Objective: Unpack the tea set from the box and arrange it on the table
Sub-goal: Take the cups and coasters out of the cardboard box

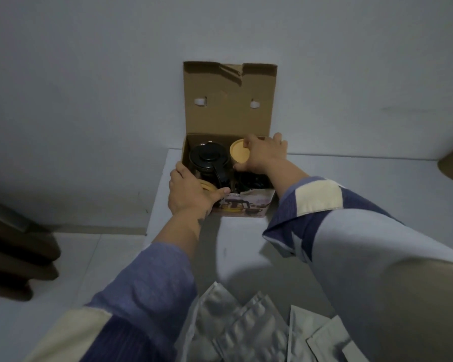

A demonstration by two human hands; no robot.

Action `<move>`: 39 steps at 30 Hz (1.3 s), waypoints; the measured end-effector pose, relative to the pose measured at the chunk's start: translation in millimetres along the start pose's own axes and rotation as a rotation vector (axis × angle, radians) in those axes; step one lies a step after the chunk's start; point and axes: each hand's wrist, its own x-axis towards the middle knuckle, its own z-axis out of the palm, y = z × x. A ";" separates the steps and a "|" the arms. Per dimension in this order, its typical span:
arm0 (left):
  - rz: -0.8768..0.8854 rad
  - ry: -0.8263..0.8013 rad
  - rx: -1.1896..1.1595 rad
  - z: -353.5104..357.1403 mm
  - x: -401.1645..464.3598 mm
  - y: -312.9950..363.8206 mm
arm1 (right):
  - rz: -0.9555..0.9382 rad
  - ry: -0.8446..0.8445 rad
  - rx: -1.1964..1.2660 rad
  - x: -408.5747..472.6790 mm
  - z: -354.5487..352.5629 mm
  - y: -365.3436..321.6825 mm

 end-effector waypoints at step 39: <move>0.430 -0.594 0.437 264.1 -110.0 265.6 | 0.375 0.016 0.379 -19.9 23.4 426.5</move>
